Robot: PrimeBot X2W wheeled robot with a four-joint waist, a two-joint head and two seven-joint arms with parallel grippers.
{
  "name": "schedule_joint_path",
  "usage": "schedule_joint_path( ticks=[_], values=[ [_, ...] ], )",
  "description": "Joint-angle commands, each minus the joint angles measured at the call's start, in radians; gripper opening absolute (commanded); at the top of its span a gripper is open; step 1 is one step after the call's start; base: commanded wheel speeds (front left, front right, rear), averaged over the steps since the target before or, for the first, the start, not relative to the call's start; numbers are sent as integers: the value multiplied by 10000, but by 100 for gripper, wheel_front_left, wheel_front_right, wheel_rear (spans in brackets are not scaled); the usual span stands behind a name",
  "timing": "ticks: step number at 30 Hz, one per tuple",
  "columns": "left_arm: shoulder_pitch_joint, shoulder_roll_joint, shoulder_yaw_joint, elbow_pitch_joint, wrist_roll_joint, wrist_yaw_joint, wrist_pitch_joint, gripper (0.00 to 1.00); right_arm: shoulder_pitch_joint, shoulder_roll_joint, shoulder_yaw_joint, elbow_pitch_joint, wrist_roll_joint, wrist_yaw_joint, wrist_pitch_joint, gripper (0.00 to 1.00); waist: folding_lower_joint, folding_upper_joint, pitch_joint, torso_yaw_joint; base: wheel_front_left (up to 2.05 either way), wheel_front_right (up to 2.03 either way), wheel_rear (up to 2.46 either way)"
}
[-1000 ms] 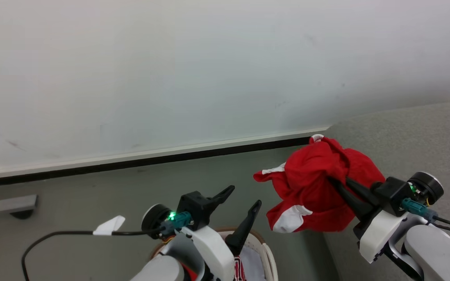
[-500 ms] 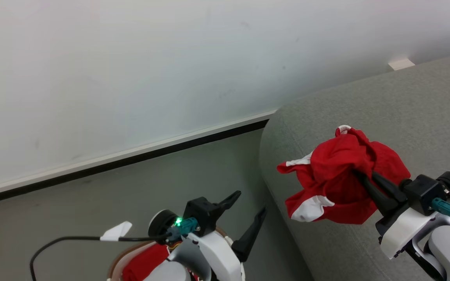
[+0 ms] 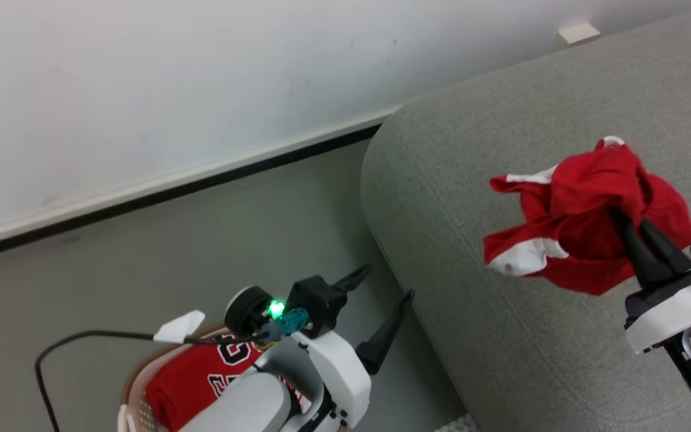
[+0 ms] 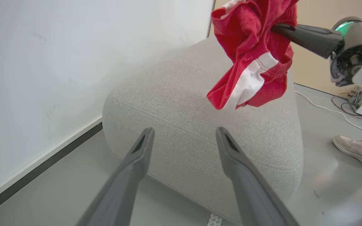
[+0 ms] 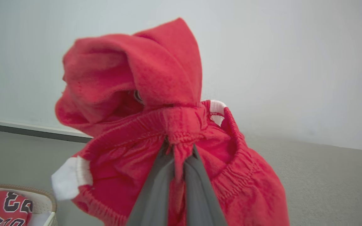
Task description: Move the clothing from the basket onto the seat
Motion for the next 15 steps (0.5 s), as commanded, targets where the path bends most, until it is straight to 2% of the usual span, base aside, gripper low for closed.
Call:
schedule_joint_path(
  ticks=[1,9,15],
  values=[
    [-325,125,-46,-90,204,-90,105,100,31,82,-481,40,-143,-23,-36,0,0,-1,806,187,0,0,0],
    [-1734,288,-25,-531,776,-303,257,100,-943,541,-3010,411,-706,-23,-36,0,0,-1,3032,1071,0,0,0],
    [-2741,403,63,-849,1177,-451,70,100,-2384,431,-4451,904,-1161,-22,-36,0,0,-1,4668,1726,0,0,0]
  ],
)
